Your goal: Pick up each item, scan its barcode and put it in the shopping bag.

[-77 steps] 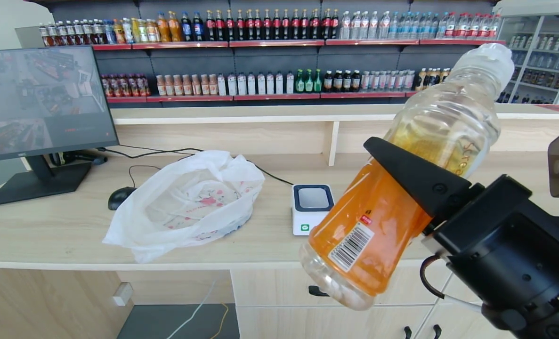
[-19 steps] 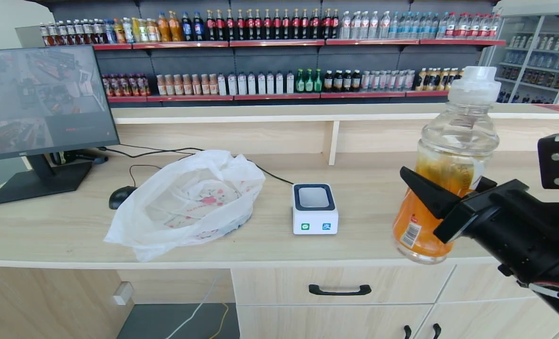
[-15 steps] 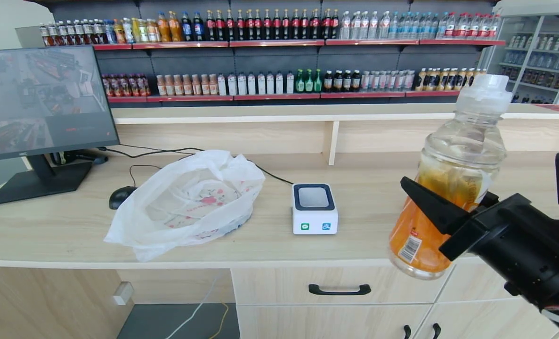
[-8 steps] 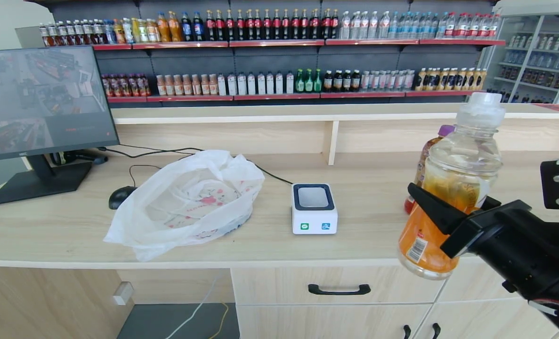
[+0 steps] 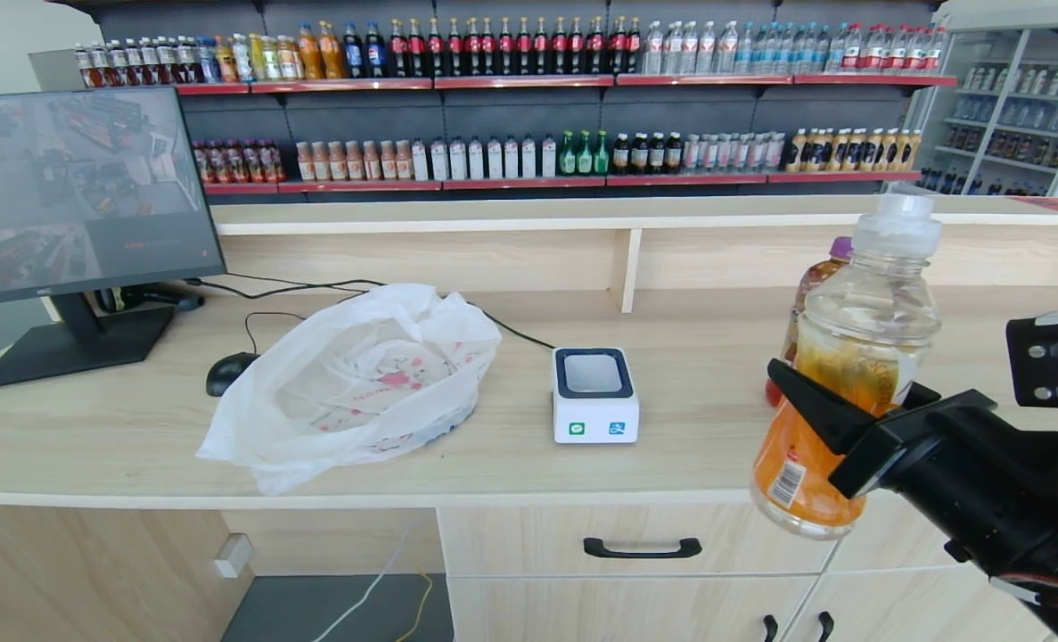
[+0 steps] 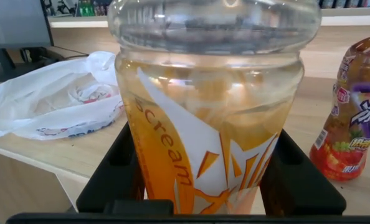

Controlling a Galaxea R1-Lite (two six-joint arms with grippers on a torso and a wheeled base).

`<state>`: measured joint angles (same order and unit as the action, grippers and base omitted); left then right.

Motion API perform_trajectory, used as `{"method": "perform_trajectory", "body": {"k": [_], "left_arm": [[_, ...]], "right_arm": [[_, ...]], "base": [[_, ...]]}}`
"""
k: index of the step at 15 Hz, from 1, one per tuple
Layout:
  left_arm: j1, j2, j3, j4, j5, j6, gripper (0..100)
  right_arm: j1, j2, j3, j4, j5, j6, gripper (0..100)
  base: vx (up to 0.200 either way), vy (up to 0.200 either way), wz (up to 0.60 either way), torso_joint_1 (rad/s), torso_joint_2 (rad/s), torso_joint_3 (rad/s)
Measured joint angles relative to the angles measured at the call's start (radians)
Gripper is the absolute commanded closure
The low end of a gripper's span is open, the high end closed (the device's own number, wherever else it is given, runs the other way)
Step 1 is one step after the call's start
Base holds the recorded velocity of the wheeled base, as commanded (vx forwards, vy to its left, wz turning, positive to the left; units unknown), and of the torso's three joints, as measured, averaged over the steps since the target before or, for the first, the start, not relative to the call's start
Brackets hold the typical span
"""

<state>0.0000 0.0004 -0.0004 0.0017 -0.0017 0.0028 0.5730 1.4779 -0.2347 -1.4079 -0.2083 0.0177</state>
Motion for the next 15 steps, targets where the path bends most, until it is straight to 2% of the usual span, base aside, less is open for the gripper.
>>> {"method": "perform_trajectory", "body": {"k": [7, 15], "left_arm": [[0.000, 0.000, 0.000, 0.000, 0.000, -0.001, 0], [0.000, 0.000, -0.001, 0.000, 0.000, -0.003, 0]], "right_arm": [[-0.014, 0.031, -0.006, -0.006, 0.003, -0.007, 100], [-0.016, 0.029, -0.004, -0.007, 0.004, -0.002, 100]], "base": [[0.000, 0.000, 0.00, 0.000, 0.00, 0.000], [0.000, 0.200, 0.00, 0.005, 0.00, 0.002]]}}
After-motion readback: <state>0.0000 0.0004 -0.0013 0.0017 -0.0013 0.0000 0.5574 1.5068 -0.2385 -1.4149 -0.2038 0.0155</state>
